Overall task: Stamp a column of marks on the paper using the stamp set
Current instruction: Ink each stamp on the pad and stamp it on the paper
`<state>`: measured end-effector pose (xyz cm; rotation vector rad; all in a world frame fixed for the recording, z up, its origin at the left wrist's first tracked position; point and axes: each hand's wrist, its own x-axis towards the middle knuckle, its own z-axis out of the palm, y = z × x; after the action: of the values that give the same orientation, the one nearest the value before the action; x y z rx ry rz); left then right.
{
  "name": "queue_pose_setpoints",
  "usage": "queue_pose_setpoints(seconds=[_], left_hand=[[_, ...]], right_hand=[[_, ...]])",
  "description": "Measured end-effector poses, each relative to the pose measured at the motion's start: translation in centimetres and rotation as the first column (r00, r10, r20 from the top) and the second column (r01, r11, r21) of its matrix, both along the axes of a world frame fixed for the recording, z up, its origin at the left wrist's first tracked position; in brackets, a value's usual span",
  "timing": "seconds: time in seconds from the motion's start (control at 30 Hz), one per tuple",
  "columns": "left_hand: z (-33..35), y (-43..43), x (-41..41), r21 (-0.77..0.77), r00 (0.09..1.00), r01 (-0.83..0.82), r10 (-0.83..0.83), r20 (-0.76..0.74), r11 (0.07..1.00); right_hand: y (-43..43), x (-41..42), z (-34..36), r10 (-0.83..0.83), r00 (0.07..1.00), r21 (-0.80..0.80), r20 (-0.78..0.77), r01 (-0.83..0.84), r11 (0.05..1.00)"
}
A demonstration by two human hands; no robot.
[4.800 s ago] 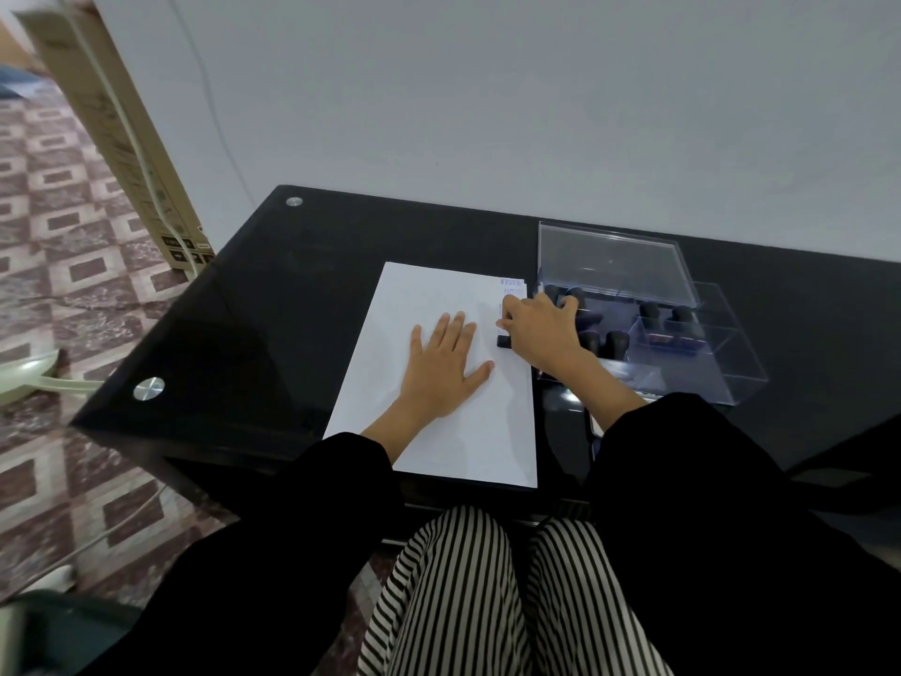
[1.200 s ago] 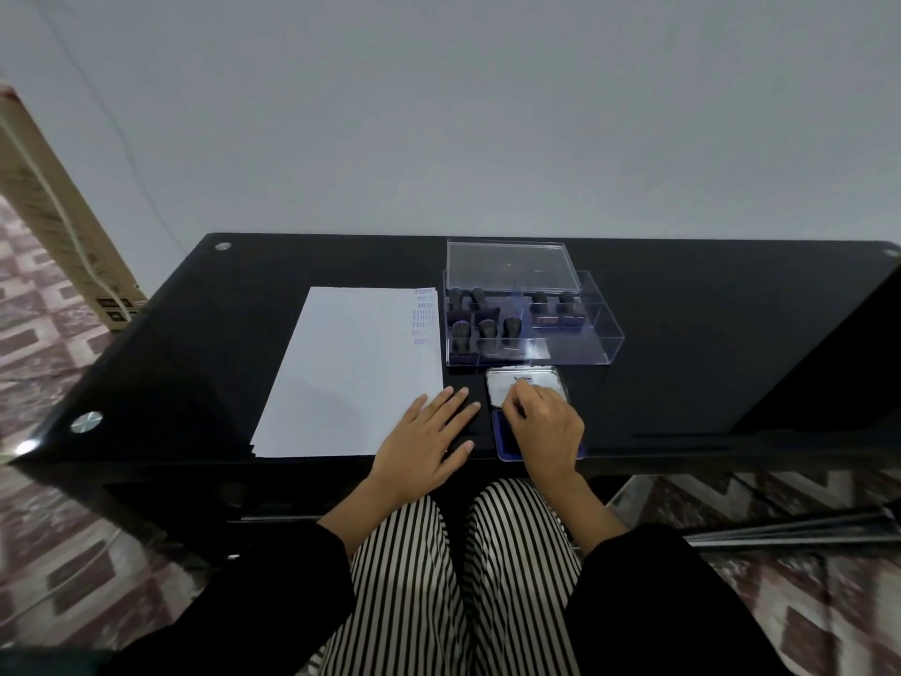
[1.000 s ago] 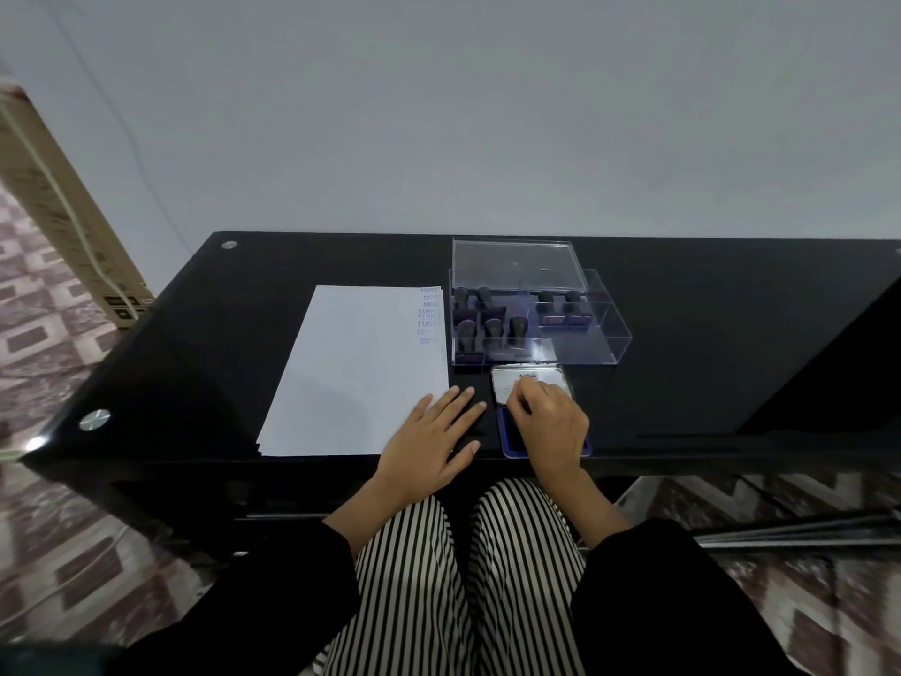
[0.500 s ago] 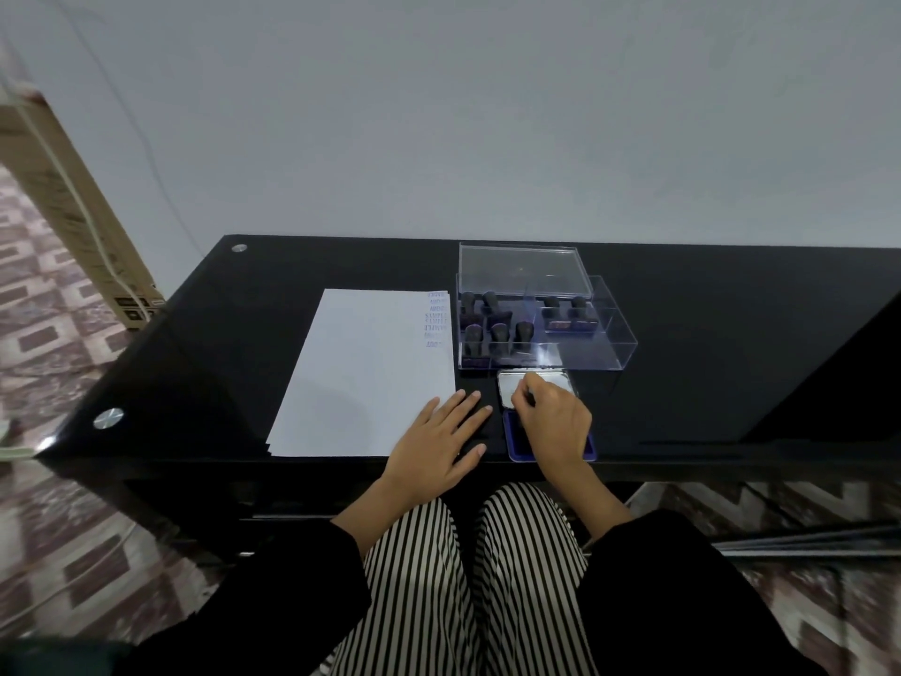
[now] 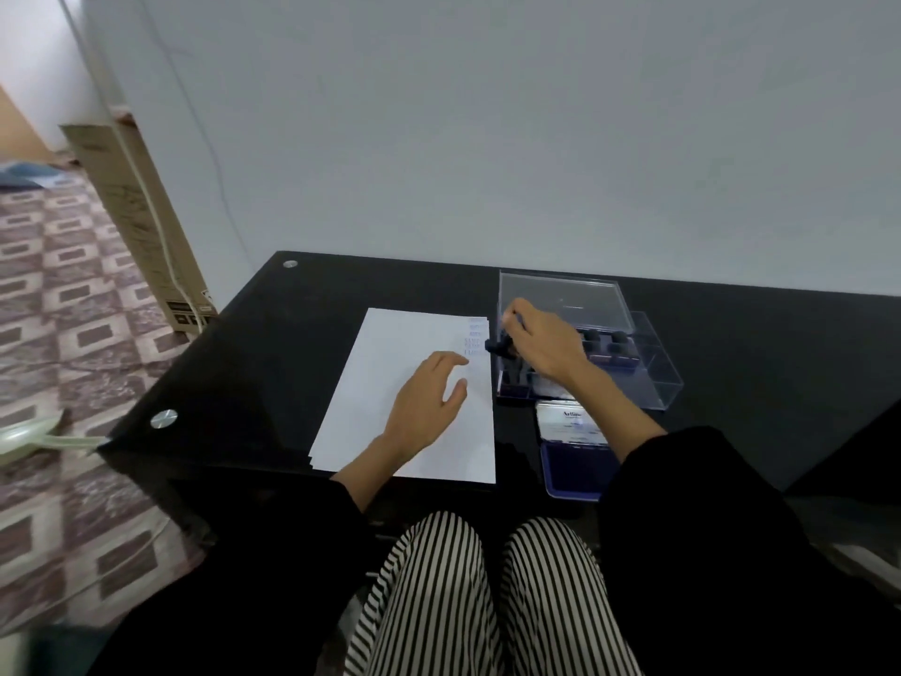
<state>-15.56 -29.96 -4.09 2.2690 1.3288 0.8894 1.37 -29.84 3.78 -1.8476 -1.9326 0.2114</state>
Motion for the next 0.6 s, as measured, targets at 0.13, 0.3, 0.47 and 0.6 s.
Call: queue_pose_setpoints(seconds=[0.13,0.3,0.47,0.6], left_hand=[[0.0,2.5,-1.2,-0.087,0.985,-0.109,0.095,-0.143,0.99],[-2.6,4.2,-2.3,-0.175,0.911,-0.175,0.092,-0.401,0.969],[-4.7,4.3,-2.5,-0.111,0.864,-0.169,0.093,-0.496,0.979],[-5.0,4.3,-2.6,-0.093,0.865,-0.166,0.1,-0.492,0.982]], right_hand=[[3.2,-1.3,-0.8,0.1,0.988,-0.114,0.118,-0.086,0.99],[5.3,-2.0,-2.7,0.156,0.955,-0.214,0.252,-0.102,0.971],[6.3,-2.4,-3.6,0.193,0.911,-0.227,0.363,-0.115,0.967],[6.5,-2.7,-4.0,0.194,0.886,-0.225,0.422,-0.105,0.969]])
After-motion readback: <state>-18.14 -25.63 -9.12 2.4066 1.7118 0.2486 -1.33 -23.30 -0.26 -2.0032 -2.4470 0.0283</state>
